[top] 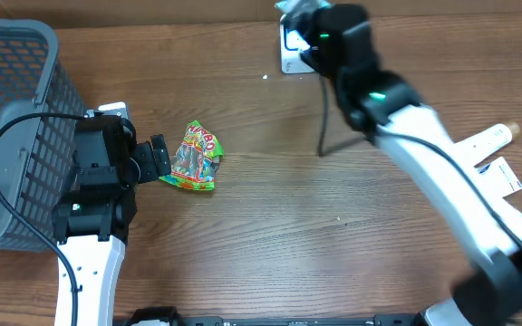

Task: Scan the item barcode
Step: 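Carry the tissue pack right and release it on the Hansaplast box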

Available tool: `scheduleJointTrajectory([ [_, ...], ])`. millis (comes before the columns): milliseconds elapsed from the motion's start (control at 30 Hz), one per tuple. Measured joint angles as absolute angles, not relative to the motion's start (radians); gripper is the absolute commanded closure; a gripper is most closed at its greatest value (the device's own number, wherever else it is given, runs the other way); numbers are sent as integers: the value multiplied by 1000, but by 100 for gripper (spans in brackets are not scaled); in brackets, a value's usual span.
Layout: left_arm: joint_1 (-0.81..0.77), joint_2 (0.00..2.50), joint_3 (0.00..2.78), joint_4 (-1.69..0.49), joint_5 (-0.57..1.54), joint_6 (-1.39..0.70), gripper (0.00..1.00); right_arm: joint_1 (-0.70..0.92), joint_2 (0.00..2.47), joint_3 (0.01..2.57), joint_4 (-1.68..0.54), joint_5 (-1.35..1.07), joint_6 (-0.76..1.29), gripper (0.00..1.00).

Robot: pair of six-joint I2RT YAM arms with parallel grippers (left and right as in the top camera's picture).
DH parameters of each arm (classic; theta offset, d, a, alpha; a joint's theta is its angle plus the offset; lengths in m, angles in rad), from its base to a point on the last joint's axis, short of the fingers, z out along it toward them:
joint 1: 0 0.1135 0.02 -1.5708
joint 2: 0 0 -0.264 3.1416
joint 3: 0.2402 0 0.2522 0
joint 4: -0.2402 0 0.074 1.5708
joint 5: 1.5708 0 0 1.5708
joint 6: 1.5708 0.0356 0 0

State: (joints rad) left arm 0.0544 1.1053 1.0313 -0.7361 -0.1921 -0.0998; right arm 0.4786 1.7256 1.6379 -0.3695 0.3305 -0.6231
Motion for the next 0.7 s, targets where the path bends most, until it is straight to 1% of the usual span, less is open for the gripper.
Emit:
scheduleJointTrajectory([
  [67,54,1105,1031,-736,-192,-100,0,451,1632,1644,-499,237,-443,96],
  [133,54,1105,1031,-736,-192,-100,0,390,1547,1647,-633,120,-248,96],
  [233,54,1105,1031,-736,-192,-100,0,247,1470,1649,-799,-42,-25,96],
  [300,54,1105,1031,-736,-192,-100,0,136,1452,1650,-903,-128,83,96],
  [433,54,1105,1031,-736,-192,-100,0,-68,1467,1641,-1075,-215,228,96],
  [500,54,1105,1031,-736,-192,-100,0,-167,1479,1618,-1122,-240,270,96],
  [567,54,1105,1031,-736,-192,-100,0,-243,1487,1584,-1123,-253,294,96],
  [700,54,1105,1031,-736,-192,-100,0,-384,1509,1446,-1026,-266,324,96],
])
